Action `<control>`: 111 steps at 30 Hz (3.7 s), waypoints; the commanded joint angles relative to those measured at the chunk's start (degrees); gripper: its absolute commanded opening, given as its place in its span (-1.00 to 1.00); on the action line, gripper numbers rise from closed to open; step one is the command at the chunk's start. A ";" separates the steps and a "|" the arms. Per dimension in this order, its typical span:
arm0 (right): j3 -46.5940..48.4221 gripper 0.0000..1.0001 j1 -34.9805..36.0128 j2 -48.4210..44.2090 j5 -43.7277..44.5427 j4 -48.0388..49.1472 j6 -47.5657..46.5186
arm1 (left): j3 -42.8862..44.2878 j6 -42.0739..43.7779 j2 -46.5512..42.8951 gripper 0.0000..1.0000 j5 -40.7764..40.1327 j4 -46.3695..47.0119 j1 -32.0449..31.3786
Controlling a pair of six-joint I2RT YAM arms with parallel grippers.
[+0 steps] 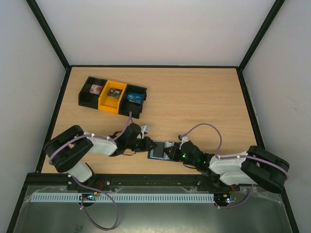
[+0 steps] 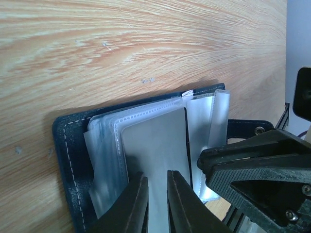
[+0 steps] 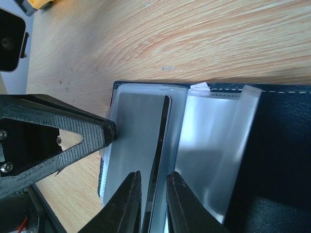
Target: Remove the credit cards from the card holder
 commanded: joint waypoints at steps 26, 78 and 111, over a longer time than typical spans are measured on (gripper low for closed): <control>-0.69 -0.71 -0.26 3.23 2.07 4.15 2.42 | -0.70 0.53 -3.59 -0.40 -3.64 -5.40 -1.83; -4.20 -0.96 -0.28 -0.81 3.35 4.95 4.27 | -4.29 -2.74 -0.25 -0.95 -8.02 -5.76 -3.61; -4.82 -0.96 -0.30 2.53 0.60 8.97 2.13 | -1.80 -1.57 1.08 -0.95 -15.38 -14.34 -5.69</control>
